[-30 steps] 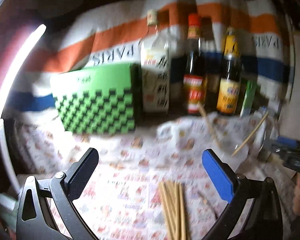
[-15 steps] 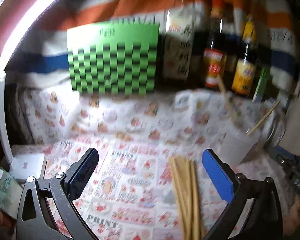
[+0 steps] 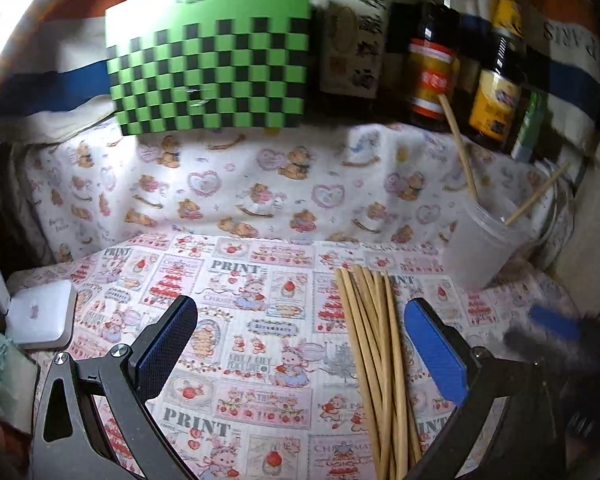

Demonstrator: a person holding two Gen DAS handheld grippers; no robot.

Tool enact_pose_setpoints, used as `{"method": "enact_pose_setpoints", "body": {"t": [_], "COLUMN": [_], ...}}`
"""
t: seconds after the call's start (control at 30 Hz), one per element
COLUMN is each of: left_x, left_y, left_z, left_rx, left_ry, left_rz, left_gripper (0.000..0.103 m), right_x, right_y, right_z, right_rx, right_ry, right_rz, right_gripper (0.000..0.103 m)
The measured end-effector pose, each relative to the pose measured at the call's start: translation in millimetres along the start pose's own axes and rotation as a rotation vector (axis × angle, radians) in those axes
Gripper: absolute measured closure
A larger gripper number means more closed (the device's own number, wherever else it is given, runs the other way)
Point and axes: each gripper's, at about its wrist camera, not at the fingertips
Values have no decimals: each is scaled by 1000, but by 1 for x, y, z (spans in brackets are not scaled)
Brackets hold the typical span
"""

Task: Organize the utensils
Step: 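Withdraw both tools from the cup back toward the chopstick bundle, then grasp a chopstick from the bundle with the right tool and lift it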

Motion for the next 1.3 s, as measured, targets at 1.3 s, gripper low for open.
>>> {"method": "enact_pose_setpoints", "body": {"t": [1.3], "left_x": [6], "left_y": [-44], "left_z": [-14], "left_rx": [227], "left_ry": [91], "left_rz": [-141], "left_gripper": [0], "right_x": [-45], "right_y": [-65], "right_z": [22], "right_rx": [93], "right_ry": [-192], "right_rz": [-102], "right_gripper": [94]}}
Point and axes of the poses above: each gripper's, at about its wrist camera, not at the fingertips, and z roughly the way its jaws point, y to its right, x to its top, and after that the axes turned 15 degrees about -x, right-handed
